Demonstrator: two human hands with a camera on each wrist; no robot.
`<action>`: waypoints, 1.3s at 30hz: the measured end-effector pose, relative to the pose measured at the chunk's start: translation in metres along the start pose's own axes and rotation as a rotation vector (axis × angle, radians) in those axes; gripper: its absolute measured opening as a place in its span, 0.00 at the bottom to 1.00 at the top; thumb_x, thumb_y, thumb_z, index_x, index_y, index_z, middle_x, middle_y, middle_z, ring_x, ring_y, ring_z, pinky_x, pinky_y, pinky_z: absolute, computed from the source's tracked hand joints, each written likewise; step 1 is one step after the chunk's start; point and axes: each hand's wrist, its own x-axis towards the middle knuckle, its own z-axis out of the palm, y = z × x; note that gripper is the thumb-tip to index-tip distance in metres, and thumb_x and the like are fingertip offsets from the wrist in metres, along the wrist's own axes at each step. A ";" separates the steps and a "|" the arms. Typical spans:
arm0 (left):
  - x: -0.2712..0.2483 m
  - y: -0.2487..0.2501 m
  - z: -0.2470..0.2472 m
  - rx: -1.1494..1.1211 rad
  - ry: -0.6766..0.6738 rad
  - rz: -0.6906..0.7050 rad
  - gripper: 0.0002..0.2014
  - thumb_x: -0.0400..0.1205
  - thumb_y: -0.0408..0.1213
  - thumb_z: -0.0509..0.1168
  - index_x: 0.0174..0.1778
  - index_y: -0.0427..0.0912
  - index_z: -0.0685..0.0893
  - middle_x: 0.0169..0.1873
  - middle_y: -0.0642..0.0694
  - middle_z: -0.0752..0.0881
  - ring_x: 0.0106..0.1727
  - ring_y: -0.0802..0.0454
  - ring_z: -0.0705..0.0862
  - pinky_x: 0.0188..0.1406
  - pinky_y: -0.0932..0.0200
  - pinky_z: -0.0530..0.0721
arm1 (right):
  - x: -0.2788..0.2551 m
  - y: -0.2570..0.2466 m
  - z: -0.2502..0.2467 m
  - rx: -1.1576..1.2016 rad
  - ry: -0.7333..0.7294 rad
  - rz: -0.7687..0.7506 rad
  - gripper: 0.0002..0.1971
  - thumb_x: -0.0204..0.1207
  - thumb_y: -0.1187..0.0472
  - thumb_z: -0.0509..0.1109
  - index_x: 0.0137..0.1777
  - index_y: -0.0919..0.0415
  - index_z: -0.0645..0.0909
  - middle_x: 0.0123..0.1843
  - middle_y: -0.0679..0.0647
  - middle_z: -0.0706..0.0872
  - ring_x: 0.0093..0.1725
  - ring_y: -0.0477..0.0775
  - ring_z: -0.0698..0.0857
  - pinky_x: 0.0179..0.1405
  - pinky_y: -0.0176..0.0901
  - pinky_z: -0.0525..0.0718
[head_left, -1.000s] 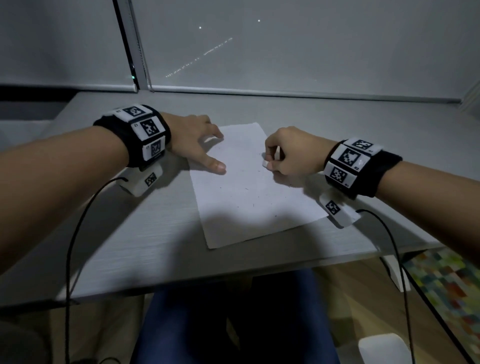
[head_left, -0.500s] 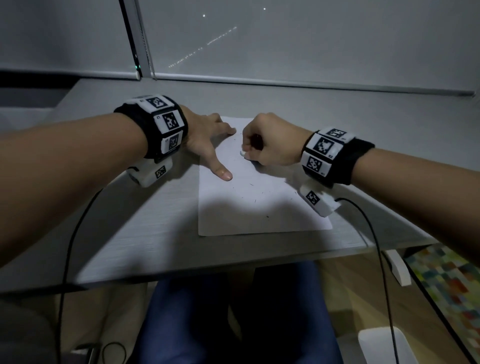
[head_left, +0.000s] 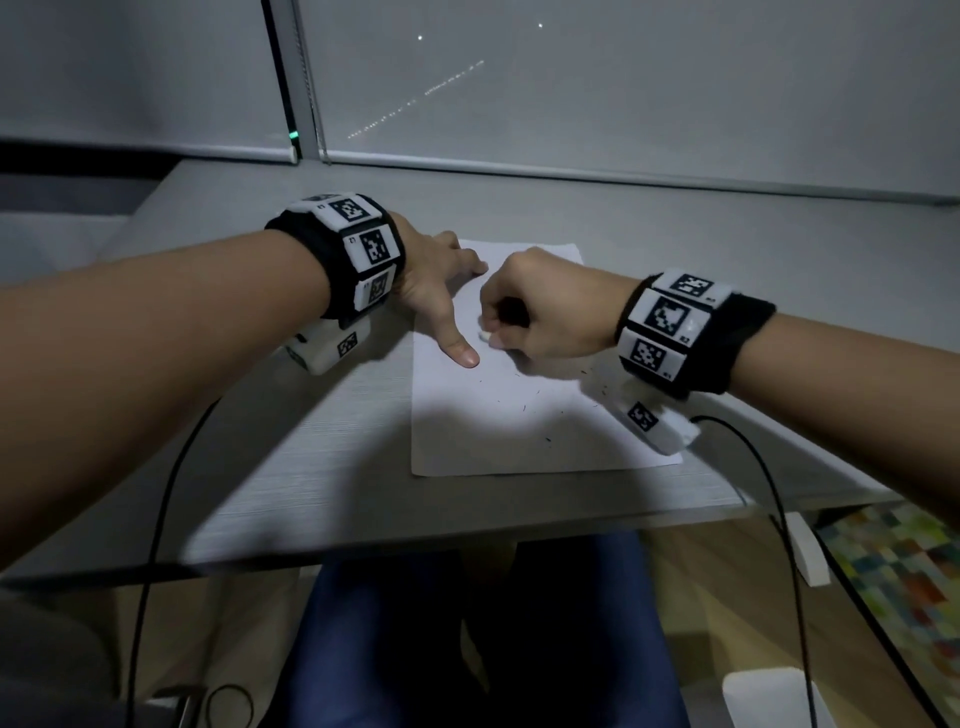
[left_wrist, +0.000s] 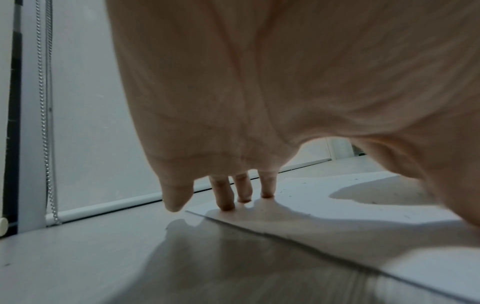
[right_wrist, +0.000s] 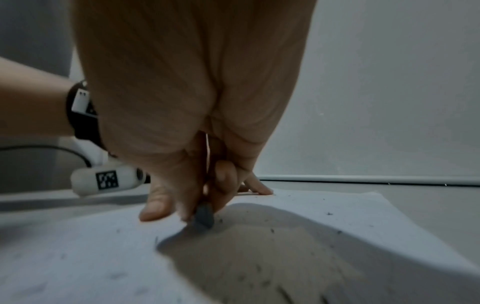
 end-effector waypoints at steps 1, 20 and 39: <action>0.000 0.001 -0.001 0.001 -0.005 0.005 0.72 0.53 0.79 0.79 0.91 0.61 0.53 0.82 0.51 0.63 0.84 0.38 0.68 0.76 0.34 0.75 | -0.004 -0.002 -0.002 0.015 -0.032 -0.026 0.06 0.80 0.60 0.78 0.42 0.59 0.89 0.28 0.33 0.88 0.33 0.39 0.87 0.42 0.39 0.86; -0.022 -0.007 0.011 0.077 -0.059 -0.148 0.72 0.60 0.86 0.65 0.94 0.50 0.45 0.89 0.45 0.54 0.89 0.37 0.62 0.84 0.38 0.68 | -0.082 0.138 -0.049 0.349 0.401 0.567 0.06 0.73 0.64 0.86 0.44 0.67 0.94 0.29 0.51 0.92 0.30 0.51 0.87 0.43 0.49 0.89; -0.041 -0.017 0.007 -0.069 0.305 -0.314 0.43 0.81 0.65 0.71 0.83 0.39 0.68 0.74 0.35 0.81 0.70 0.35 0.82 0.60 0.45 0.82 | -0.066 0.067 -0.026 0.251 0.176 0.746 0.33 0.67 0.31 0.83 0.42 0.67 0.89 0.35 0.57 0.94 0.39 0.58 0.93 0.47 0.50 0.92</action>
